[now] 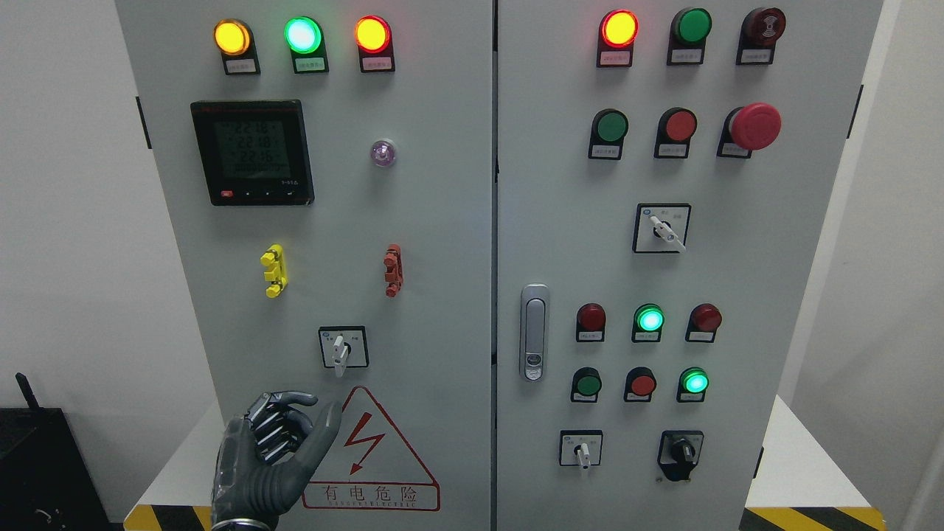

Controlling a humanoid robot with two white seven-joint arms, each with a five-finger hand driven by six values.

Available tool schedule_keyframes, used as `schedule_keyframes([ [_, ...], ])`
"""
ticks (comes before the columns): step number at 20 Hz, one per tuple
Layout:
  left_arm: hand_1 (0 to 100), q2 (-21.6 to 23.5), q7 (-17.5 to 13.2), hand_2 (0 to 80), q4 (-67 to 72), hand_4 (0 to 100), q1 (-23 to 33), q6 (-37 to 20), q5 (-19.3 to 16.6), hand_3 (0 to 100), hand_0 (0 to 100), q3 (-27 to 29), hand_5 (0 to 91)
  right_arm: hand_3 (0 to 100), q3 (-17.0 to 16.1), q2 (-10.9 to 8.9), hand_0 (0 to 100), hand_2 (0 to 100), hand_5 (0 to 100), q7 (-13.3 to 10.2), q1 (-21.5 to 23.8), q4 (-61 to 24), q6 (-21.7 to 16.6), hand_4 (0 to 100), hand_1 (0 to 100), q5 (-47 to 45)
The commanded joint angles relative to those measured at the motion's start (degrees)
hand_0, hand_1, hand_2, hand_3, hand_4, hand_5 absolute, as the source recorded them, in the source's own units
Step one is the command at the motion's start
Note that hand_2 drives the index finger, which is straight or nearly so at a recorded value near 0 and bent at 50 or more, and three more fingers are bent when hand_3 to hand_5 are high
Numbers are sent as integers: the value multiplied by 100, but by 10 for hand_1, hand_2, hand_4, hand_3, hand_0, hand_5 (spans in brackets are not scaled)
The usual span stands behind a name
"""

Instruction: Turn on light switch 1

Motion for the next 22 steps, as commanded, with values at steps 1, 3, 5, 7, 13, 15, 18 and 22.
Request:
schedule_keyframes([
  [1, 663, -37, 9, 498, 17, 857, -119, 45, -59, 826, 0, -124, 796, 0, 0, 0, 0, 0, 0, 4, 0, 0, 2, 0, 0, -141],
  [3, 665, -28, 9, 499, 17, 859, -154, 63, -163, 826, 0, -133, 798, 0, 0, 0, 0, 0, 0, 4, 0, 0, 2, 0, 0, -141],
  [5, 667, -37, 9, 499, 43, 861, -215, 98, -304, 826, 0, -133, 800, 0, 0, 0, 0, 0, 0, 4, 0, 0, 2, 0, 0, -141],
  [7, 670, -37, 9, 501, 52, 867, -259, 142, -322, 827, 0, -133, 800, 0, 0, 0, 0, 0, 0, 4, 0, 0, 2, 0, 0, -141],
  [13, 676, -54, 80, 506, 87, 875, -382, 352, -305, 833, 0, -151, 810, 0, 0, 0, 0, 0, 0, 4, 0, 0, 2, 0, 0, -141],
  [15, 677, -89, 80, 507, 87, 877, -383, 370, -287, 835, 0, -151, 813, 0, 0, 0, 0, 0, 0, 4, 0, 0, -7, 0, 0, -141],
  [18, 677, -116, 88, 507, 131, 878, -435, 370, -287, 839, 0, -168, 813, 0, 0, 0, 0, 0, 0, 4, 0, 0, 2, 0, 0, -141],
  [22, 678, -116, 132, 507, 245, 879, -549, 370, -287, 839, 0, -177, 815, 0, 0, 0, 0, 0, 0, 4, 0, 0, 2, 0, 0, -141],
])
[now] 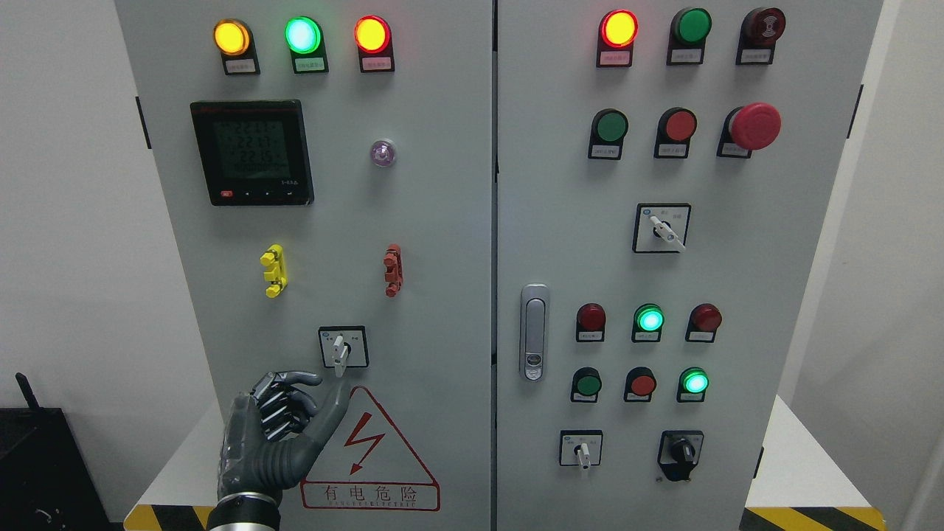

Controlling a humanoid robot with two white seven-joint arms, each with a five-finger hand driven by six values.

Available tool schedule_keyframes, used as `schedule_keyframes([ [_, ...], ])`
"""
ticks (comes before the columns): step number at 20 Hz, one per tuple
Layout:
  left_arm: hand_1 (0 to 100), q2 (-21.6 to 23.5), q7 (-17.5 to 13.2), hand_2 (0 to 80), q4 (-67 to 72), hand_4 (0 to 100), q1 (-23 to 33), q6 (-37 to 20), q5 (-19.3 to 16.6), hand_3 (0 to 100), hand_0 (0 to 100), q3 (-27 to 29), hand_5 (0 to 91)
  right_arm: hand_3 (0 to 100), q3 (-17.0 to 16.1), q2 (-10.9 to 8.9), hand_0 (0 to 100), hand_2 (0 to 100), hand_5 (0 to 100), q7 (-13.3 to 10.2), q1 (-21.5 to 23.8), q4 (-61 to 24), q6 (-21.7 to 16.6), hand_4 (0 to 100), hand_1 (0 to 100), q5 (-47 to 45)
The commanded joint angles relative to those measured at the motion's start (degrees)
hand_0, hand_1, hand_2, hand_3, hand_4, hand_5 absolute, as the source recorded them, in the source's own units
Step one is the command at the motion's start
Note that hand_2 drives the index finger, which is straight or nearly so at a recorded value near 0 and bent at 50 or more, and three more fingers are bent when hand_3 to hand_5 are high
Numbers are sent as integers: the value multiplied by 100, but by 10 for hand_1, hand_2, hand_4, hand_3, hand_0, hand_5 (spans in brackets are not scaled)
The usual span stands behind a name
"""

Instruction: Turn on light switch 1

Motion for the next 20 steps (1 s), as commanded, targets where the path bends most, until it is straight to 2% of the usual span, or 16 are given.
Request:
schedule_keyframes([
  [1, 678, -86, 23, 507, 175, 879, -140, 12, -4, 839, 0, -44, 815, 0, 0, 0, 0, 0, 0, 4, 0, 0, 2, 0, 0, -141],
  [4, 676, -95, 120, 512, 245, 879, -201, 21, 5, 840, 0, -53, 817, 0, 0, 0, 0, 0, 0, 4, 0, 0, 2, 0, 0, -141],
  [20, 667, -139, 217, 544, 333, 898, -404, 390, 40, 865, 0, -53, 825, 0, 0, 0, 0, 0, 0, 4, 0, 0, 2, 0, 0, -141],
])
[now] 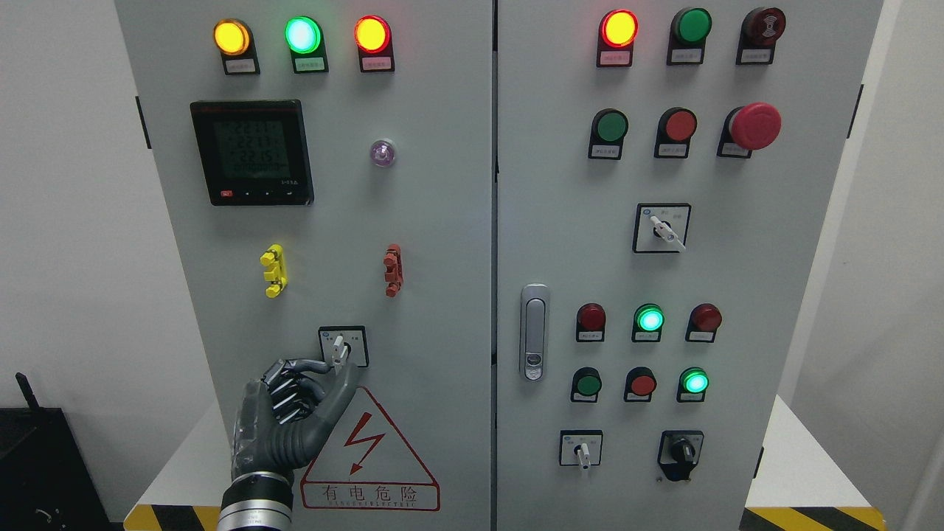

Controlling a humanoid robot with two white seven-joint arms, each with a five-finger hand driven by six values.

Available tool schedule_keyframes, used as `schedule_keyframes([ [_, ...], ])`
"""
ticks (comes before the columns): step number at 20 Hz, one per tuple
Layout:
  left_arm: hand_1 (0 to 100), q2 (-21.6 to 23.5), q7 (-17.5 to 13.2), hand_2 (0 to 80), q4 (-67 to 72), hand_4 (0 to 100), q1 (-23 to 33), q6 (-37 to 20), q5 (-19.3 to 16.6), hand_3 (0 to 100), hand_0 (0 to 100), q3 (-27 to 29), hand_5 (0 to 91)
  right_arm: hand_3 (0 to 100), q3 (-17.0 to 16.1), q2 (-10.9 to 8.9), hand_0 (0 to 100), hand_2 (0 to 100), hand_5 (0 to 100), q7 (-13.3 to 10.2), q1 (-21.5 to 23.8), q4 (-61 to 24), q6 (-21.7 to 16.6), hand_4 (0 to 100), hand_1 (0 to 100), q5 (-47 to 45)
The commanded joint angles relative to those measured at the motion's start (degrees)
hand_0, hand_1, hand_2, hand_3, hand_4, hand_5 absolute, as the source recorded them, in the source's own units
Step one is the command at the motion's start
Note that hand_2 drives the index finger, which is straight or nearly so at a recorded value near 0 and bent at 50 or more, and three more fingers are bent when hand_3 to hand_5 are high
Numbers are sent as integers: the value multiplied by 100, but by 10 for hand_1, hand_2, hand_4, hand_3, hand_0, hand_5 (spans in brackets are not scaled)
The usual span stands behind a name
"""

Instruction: Turn on light switch 1

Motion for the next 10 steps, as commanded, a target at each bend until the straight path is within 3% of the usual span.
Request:
schedule_keyframes([
  [1, 667, -38, 32, 547, 71, 899, -66, 73, 7, 873, 0, -10, 827, 0, 0, 0, 0, 0, 0, 4, 0, 0, 2, 0, 0, -141],
  [10, 667, -108, 137, 578, 62, 922, -75, 73, -2, 918, 10, -10, 847, 0, 0, 0, 0, 0, 0, 4, 0, 0, 2, 0, 0, -141],
])
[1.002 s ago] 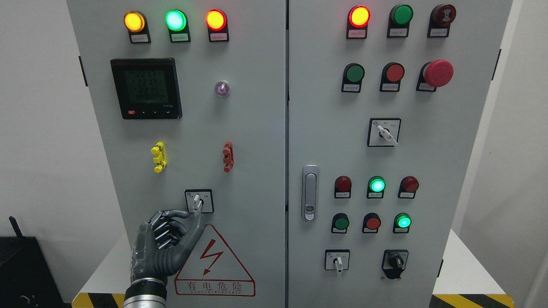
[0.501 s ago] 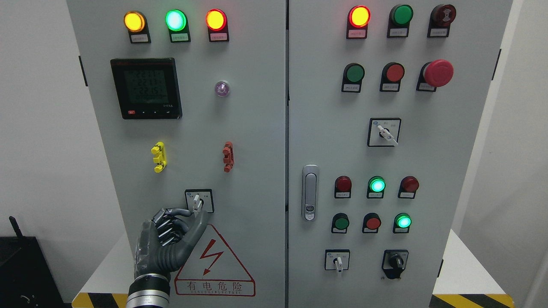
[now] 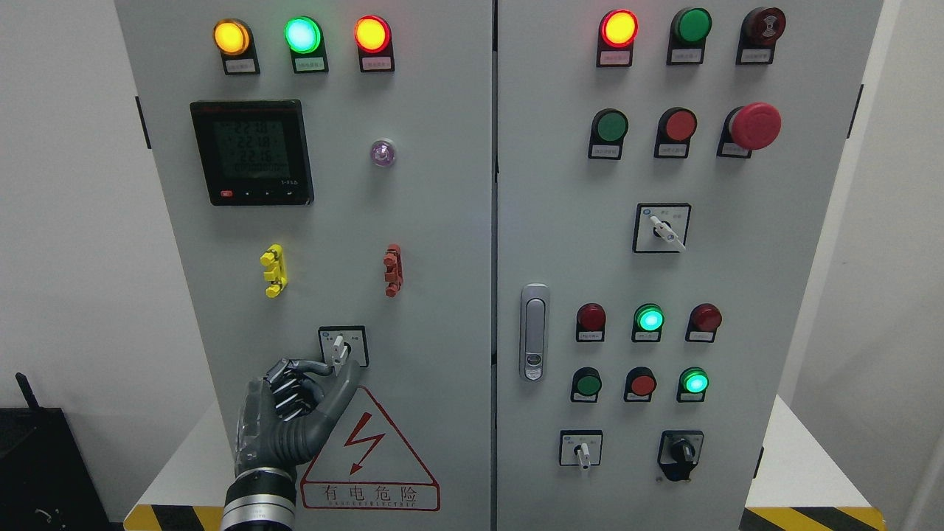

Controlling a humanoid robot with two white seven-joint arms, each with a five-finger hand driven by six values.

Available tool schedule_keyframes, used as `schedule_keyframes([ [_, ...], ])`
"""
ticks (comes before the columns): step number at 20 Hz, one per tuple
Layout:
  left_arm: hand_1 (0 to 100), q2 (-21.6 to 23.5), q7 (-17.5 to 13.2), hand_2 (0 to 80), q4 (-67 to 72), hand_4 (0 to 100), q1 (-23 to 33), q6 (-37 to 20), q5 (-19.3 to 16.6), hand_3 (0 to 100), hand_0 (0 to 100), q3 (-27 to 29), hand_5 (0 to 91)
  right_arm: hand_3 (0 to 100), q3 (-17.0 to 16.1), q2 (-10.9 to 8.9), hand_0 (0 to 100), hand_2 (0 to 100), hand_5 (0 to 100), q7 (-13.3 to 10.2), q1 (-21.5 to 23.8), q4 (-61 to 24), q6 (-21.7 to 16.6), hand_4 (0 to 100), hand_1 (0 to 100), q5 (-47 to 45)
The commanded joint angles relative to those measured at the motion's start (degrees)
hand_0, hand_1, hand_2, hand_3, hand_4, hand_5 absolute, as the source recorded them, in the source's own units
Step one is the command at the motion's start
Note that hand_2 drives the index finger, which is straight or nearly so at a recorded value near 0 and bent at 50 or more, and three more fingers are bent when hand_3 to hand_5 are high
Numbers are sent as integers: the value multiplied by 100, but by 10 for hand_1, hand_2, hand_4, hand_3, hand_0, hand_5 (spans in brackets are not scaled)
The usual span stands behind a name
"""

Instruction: Turn on light switch 1

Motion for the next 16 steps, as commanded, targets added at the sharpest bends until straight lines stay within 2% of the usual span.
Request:
schedule_keyframes([
  [1, 667, -52, 108, 578, 24, 923, -24, 11, 5, 919, 12, -4, 851, 0, 0, 0, 0, 0, 0, 4, 0, 0, 2, 0, 0, -141],
  [12, 667, -60, 188, 582, 24, 936, -85, 116, 23, 931, 20, -13, 862, 0, 0, 0, 0, 0, 0, 4, 0, 0, 2, 0, 0, -141],
  [16, 668, -140, 205, 586, 24, 940, -86, 213, 146, 937, 24, -13, 864, 0, 0, 0, 0, 0, 0, 4, 0, 0, 2, 0, 0, -141],
])
